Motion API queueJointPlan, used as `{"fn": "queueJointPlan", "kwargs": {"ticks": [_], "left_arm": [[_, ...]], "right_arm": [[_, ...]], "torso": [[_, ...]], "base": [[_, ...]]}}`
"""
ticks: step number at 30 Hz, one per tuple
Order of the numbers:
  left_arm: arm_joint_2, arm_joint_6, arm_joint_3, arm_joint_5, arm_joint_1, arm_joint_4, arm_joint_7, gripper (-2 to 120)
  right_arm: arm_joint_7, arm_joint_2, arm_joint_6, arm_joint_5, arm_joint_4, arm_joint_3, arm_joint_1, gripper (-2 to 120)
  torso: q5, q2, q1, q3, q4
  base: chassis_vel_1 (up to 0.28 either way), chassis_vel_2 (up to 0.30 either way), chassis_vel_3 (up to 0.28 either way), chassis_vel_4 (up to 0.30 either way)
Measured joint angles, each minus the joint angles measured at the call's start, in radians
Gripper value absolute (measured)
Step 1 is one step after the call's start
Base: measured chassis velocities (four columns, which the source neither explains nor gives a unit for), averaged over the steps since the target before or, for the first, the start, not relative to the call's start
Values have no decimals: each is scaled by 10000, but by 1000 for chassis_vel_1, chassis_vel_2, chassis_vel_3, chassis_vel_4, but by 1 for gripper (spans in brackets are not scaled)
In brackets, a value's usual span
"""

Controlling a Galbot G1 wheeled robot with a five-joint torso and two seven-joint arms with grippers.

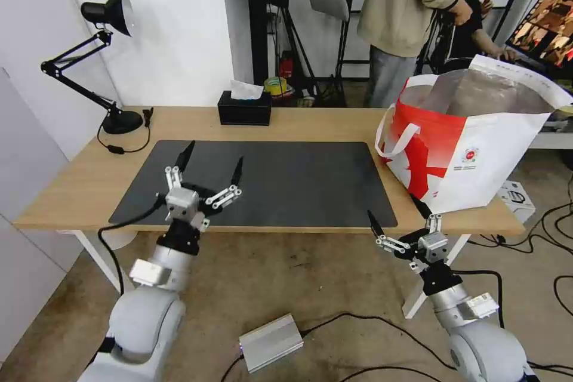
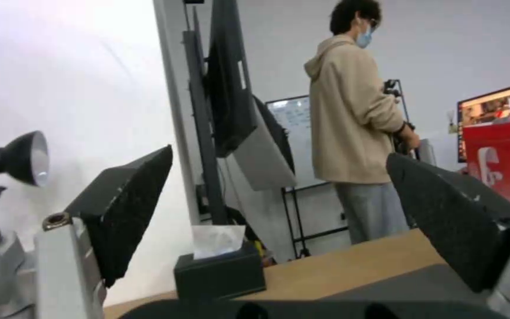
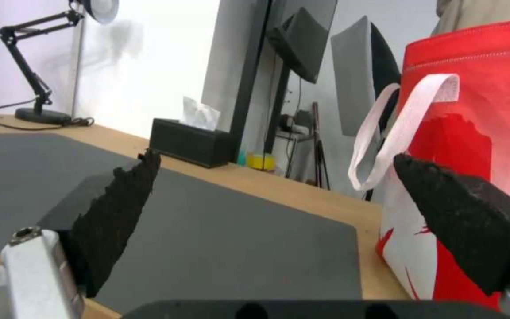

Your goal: Pick up the trash from the table and place it into the takeout bag.

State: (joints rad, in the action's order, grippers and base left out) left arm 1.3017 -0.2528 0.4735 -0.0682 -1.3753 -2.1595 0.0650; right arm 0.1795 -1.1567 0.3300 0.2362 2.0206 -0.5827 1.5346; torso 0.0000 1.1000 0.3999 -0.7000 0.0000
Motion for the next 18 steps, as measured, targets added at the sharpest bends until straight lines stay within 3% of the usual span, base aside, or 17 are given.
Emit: {"fn": "queueJointPlan", "kwargs": {"ticks": [6, 18], "left_arm": [[493, -588, 252, 325, -550, 248, 116, 95], [870, -1277, 451, 475, -897, 956, 341, 95]], "right_arm": [[0, 0, 0, 0, 0, 0, 0, 100], [0, 0, 0, 0, 0, 0, 0, 100]], "torso": [[0, 0, 0, 0, 0], [0, -1, 0, 0, 0]], "base": [[0, 0, 0, 0], [0, 0, 0, 0]]}}
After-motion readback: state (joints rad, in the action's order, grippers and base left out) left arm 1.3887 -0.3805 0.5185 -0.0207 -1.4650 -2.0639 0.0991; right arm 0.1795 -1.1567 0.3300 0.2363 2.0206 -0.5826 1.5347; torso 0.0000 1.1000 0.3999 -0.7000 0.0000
